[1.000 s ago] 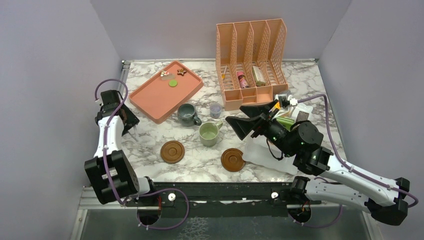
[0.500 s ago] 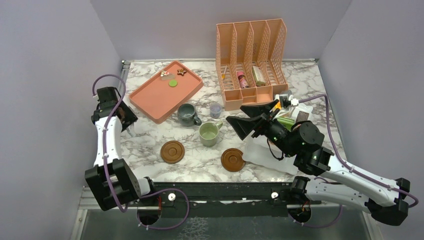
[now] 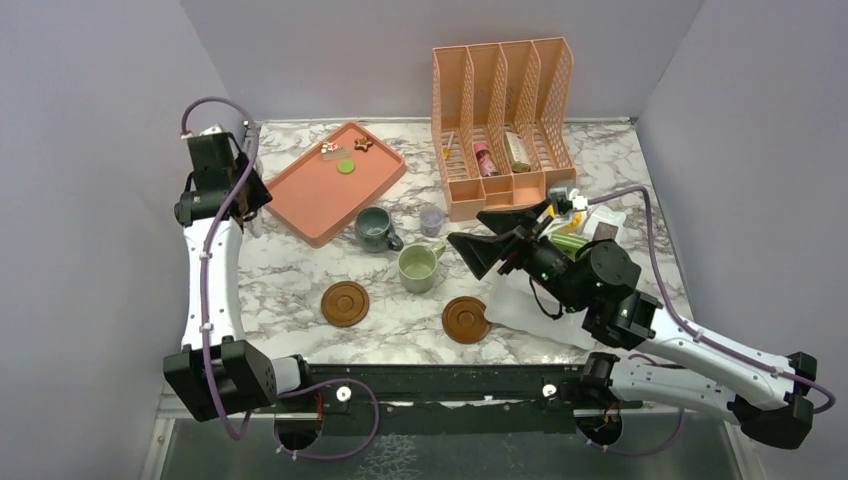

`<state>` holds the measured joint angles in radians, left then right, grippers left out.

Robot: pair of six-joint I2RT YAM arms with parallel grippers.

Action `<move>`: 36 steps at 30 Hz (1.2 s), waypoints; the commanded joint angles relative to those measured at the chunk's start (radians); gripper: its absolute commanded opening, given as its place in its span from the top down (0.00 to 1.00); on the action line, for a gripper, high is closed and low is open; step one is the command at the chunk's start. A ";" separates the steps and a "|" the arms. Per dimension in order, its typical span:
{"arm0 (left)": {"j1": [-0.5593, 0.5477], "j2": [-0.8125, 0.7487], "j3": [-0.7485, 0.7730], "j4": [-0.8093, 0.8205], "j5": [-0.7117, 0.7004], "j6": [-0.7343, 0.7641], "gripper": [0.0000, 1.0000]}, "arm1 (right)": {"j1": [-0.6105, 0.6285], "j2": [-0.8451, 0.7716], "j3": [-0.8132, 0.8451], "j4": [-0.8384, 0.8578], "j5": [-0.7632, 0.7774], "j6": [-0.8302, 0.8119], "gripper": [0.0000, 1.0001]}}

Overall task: Serve the afternoon tea
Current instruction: Pick up the clamp from the center of the board, then pick up the desert from the tray.

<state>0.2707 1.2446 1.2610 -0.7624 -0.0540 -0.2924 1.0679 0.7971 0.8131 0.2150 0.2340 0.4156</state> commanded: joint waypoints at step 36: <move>-0.413 0.497 0.336 0.122 -0.039 0.200 0.57 | 0.007 0.100 0.108 -0.022 0.043 -0.095 0.02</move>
<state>-0.1318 1.7226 1.5486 -0.7006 -0.0631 -0.1215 1.0679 0.9115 0.8974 0.1883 0.2451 0.3389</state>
